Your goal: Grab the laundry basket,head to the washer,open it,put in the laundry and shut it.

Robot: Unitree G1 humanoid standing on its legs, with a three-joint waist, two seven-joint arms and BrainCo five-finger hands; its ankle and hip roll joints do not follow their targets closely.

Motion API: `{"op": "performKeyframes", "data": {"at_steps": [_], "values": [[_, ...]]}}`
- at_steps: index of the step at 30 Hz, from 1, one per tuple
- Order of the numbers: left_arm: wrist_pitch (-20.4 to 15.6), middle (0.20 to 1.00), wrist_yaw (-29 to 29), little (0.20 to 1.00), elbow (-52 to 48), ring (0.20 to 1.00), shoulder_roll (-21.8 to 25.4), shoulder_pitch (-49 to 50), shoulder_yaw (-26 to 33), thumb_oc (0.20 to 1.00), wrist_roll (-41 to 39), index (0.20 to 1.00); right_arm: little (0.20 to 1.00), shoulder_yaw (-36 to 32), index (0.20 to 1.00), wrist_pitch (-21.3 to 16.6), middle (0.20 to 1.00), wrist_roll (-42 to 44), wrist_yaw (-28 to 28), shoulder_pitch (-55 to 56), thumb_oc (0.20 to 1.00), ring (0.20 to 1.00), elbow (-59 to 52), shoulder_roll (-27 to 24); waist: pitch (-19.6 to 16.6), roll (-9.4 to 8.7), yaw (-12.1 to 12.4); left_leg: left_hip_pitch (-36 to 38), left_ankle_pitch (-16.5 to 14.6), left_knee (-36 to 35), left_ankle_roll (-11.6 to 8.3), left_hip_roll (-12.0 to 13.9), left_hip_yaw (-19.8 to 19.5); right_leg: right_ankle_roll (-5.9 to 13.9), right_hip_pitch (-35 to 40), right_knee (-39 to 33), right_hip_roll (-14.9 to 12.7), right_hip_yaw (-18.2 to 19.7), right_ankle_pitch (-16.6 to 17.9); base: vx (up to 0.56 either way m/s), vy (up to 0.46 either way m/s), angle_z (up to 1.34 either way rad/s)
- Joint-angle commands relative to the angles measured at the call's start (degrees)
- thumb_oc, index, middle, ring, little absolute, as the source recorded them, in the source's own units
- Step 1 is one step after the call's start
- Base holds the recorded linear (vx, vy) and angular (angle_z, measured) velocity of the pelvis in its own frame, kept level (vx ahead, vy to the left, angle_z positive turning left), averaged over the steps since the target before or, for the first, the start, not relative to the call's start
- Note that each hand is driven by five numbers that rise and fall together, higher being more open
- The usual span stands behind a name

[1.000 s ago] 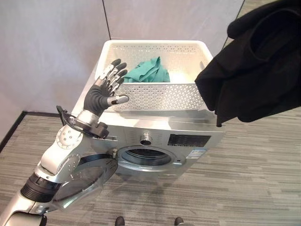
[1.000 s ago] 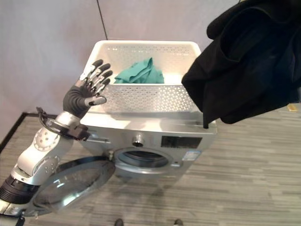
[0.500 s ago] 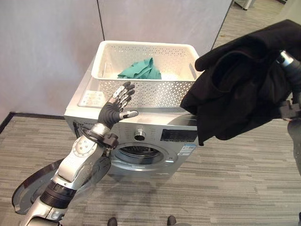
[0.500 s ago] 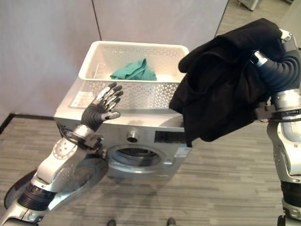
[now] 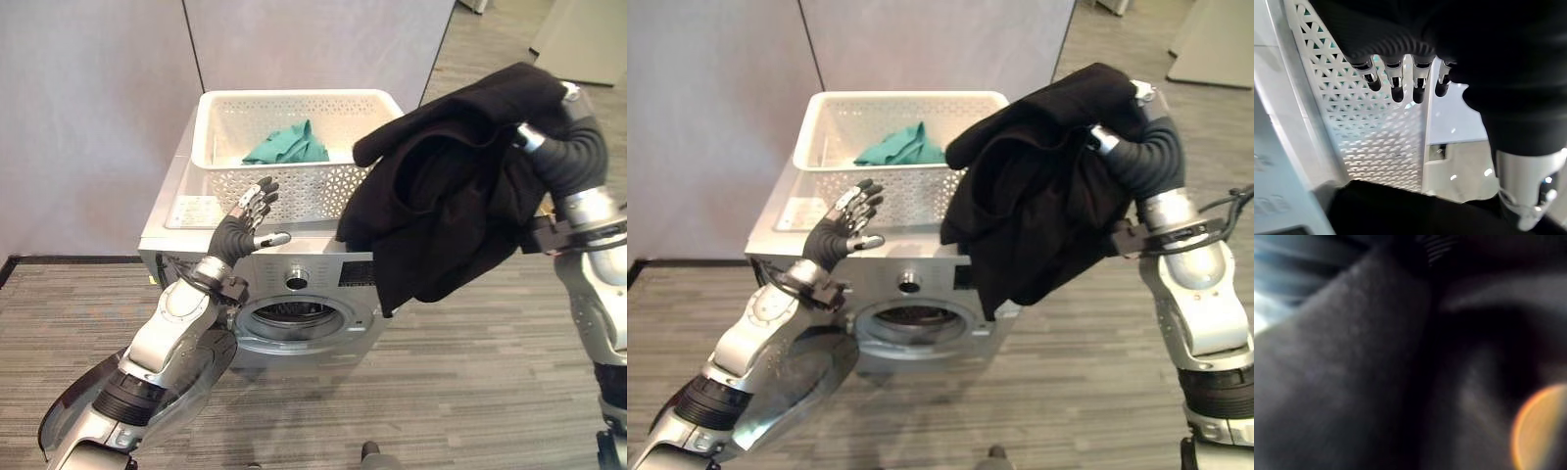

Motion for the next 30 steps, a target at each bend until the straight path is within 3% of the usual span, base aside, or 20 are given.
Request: {"op": "performKeyframes", "data": {"at_steps": [1, 3, 8, 10, 16, 20, 22, 30], "values": [[-2.92, 1.000, 0.73, 1.000, 0.83, 1.000, 0.12, -6.21, -1.46, 1.000, 1.51, 1.000, 0.200, -1.64, 0.200, -1.89, 0.200, 0.43, -0.81, -6.94, 0.200, 0.200, -0.19, -6.66, -2.71, -1.11, 1.83, -0.34, -3.82, 0.40, 2.29, 1.47, -5.32, -0.53, 0.83, 4.12, 1.68, 4.08, 1.78, -0.22, -0.431, 0.91], [-3.14, 1.000, 1.05, 1.000, 0.66, 1.000, 0.32, -7.72, -1.94, 1.000, 1.41, 1.000, 0.200, 1.02, 0.200, -2.63, 0.200, 3.20, -0.37, -11.15, 0.200, 0.200, 0.47, -9.50, -3.54, -2.71, 3.13, -1.79, -3.31, 1.92, 0.49, 3.55, -5.79, -1.33, 2.89, 0.48, 3.10, 3.11, -3.64, -0.11, -0.403, 0.50], [-3.69, 1.000, 1.49, 1.000, 0.11, 1.000, -1.15, -7.53, -1.66, 1.000, 0.98, 1.000, 0.200, 5.19, 0.200, -3.31, 0.200, 6.08, 0.32, -15.02, 0.200, 0.200, 2.03, -10.56, -4.30, -3.02, 2.51, -1.48, -0.40, 0.03, -1.36, 6.17, -6.49, -2.91, 4.50, -3.29, 6.00, 2.30, -3.96, -0.02, -0.194, -0.10], [-2.99, 1.000, 1.06, 1.000, 0.21, 1.000, -1.85, -9.70, -4.32, 1.000, 0.26, 1.000, 0.200, 7.37, 0.200, -2.58, 0.200, 6.83, 0.67, -15.89, 0.200, 0.200, 2.30, -11.20, -4.95, -2.53, 1.84, -0.91, 2.46, -4.60, -1.94, 7.12, -7.24, -3.33, 4.51, -3.57, 6.94, 1.32, -4.32, -0.01, -0.058, 0.06], [-1.75, 1.000, 1.13, 1.000, 2.91, 1.000, -2.67, -14.81, -9.46, 1.000, -0.05, 1.000, 0.200, 10.76, 0.200, -1.78, 0.200, 7.77, 0.22, -18.78, 0.200, 0.200, 3.27, -11.98, -5.78, -1.45, 0.79, 0.34, 4.74, -9.34, -2.24, 7.42, -7.80, -3.17, 4.61, -3.32, 6.72, -0.52, -4.26, 0.01, 0.009, 0.32], [-2.56, 1.000, 3.79, 1.000, 7.13, 1.000, -4.14, -24.22, -12.96, 1.000, 1.72, 1.000, 0.200, 13.99, 0.200, -1.63, 0.200, 8.31, -0.65, -22.53, 0.200, 0.200, 4.83, -12.70, -5.99, -0.55, 0.20, 1.27, 5.88, -11.92, -2.36, 6.82, -8.08, -2.92, 4.69, -2.53, 6.02, -2.02, -4.20, 0.01, 0.032, 0.18], [-2.97, 1.000, 4.94, 1.000, 10.44, 1.000, -5.02, -31.26, -16.10, 1.000, 0.35, 1.000, 0.200, 17.53, 0.200, -1.56, 0.200, 8.94, -1.23, -27.20, 0.200, 0.200, 6.42, -13.03, -6.04, 0.22, -0.08, 1.93, 6.34, -13.02, -2.54, 6.69, -7.87, -2.66, 4.45, -1.85, 5.68, -2.62, -4.27, 0.02, 0.015, 0.17], [-1.80, 1.000, 3.93, 1.000, 18.38, 1.000, -8.31, -36.85, -22.06, 1.000, -7.94, 1.000, 0.200, 26.31, 0.200, -1.38, 0.200, 11.10, -2.50, -37.79, 0.200, 0.200, 10.66, -12.40, -6.02, 1.49, -0.86, 3.23, 6.87, -13.80, -2.85, 6.99, -6.32, -2.63, 4.35, -2.00, 5.80, -2.19, -4.08, 0.01, -0.013, 0.03]]}}
